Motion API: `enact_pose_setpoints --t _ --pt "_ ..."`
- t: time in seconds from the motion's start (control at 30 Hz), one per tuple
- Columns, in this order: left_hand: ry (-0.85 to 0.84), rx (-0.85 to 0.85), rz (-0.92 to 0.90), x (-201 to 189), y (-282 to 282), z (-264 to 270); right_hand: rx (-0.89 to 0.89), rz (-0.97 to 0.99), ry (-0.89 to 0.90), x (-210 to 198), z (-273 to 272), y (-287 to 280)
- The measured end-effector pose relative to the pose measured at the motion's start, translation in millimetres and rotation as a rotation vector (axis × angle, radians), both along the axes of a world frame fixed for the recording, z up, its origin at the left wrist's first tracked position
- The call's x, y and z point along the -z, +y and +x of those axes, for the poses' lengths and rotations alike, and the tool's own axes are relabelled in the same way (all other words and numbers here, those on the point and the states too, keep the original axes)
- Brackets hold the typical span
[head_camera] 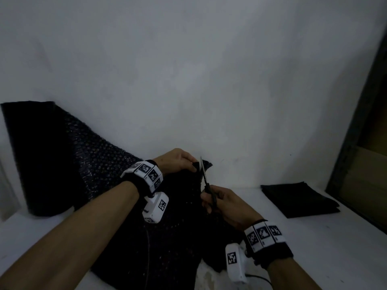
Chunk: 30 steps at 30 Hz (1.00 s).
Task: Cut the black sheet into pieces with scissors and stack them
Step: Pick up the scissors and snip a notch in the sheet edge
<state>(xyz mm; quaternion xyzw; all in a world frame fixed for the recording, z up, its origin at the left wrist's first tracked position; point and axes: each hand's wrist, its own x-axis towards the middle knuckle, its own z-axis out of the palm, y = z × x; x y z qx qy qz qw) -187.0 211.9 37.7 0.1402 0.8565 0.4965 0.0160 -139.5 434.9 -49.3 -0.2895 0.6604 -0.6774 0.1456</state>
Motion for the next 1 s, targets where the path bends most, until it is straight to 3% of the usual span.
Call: enact_pose_setpoints --t 0.1,0.27,0.33,0.53,0.7,0.8,0.87,1.0 --pt "0.036 -0.016 -0.068 8 -2 -2 0.008 0.003 -0.015 0 -1 -3" --pt "0.181 -0.052 -0.506 26 -8 1 -0.015 -0.024 -0.087 -1 -3 -7" --pt "0.181 -0.059 -0.578 34 -1 5 -0.017 -0.032 -0.109 -1 -2 -9" --pt "0.335 -0.065 -0.611 58 5 -1 -0.043 -0.125 -0.213 -5 3 -11" --pt "0.186 -0.192 -0.448 77 4 -20 -0.202 -0.316 -0.432 -5 5 6" --pt "0.204 -0.268 -0.471 83 4 -24 -0.218 -0.172 -0.366 -5 6 23" --pt "0.189 -0.304 -0.595 84 4 -23 -0.201 0.051 -0.303 -7 8 34" --pt "0.065 -0.268 -0.674 84 0 -22 -0.205 0.514 -0.226 -8 14 46"
